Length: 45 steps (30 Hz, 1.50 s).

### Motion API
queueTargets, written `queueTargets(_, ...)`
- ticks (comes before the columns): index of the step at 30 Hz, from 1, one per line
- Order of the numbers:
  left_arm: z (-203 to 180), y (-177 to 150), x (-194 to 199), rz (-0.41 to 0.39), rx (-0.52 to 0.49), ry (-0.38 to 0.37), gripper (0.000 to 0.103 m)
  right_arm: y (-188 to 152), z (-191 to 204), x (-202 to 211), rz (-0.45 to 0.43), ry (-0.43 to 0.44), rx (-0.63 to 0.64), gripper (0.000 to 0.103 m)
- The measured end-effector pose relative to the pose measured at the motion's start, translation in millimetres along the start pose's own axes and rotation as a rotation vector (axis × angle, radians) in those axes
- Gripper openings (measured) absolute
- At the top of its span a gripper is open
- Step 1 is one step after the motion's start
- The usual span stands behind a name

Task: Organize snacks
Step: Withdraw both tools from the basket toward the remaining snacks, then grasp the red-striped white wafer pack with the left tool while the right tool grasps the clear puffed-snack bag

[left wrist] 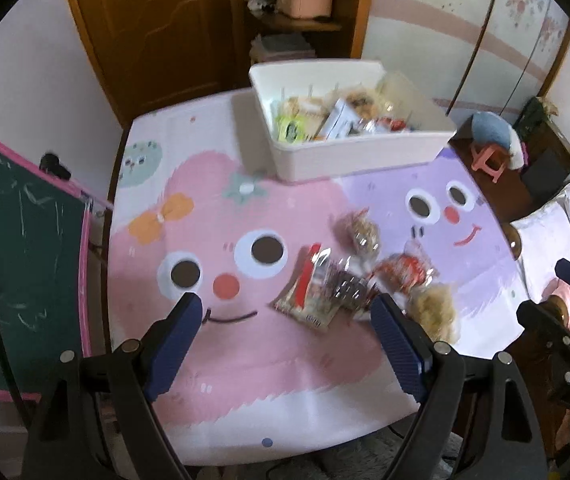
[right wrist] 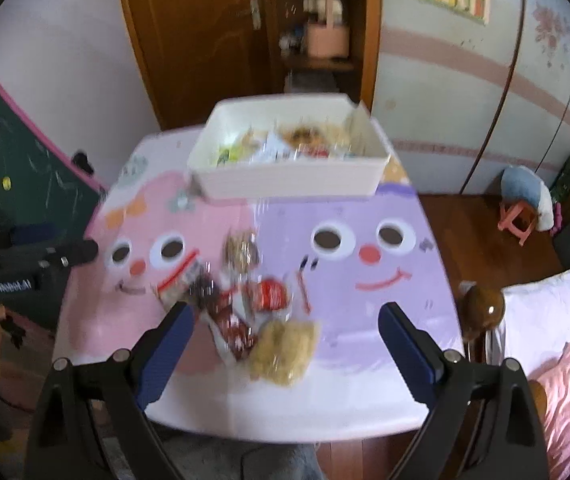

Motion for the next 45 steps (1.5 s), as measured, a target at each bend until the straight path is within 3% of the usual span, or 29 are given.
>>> queueTargets(6,11,-20,-40,0.083,-0.013,0.020,0.086,-30,13,-36,0.121,-0.024,0.022,0.094)
queueTargets(9,15,-28,-61,0.117,-0.027,0.040,0.086,-46,14,-56,0.176,0.012,-0.019,0.094)
queueTargets(13,18,-30,-90,0.147,-0.033,0.066,0.086,-70,9,-87,0.267,0.060,-0.112,0.083)
queueTargets(18,16,-34,-124,0.221,-0.028,0.059,0.086,-82,5,-111,0.303,0.079,-0.166,0.083)
queueTargets(22,9,-50,-145,0.285,-0.111,0.081,0.086,-90,9,-130,0.337,0.093,-0.171,0.081)
queueTargets(28,12,-57,-162,0.288,-0.147,0.116,0.086,-95,13,-143,0.335,0.142,-0.188,0.078)
queueTargets(37,-9,-52,-164,0.296,-0.155,0.047,0.086,-95,8,-141,0.322,0.199,-0.225,0.077)
queueTargets(41,-16,-51,-159,0.322,-0.098,-0.029,0.086,-92,-2,-134,0.304,0.225,-0.254,0.077)
queueTargets(45,-9,-45,-172,0.312,-0.066,0.007,0.086,-88,-10,-132,0.285,0.213,-0.259,0.077)
Point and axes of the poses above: each gripper's, at about its wrist camera, not at the fingertips, and x roughly against the way its jaws point, z to its left, y to its top, the point moved 8 cm from there along -x, roughly the way its jaws point, and after that the axes turned 14 degrees about x, right-handed, at the moved point
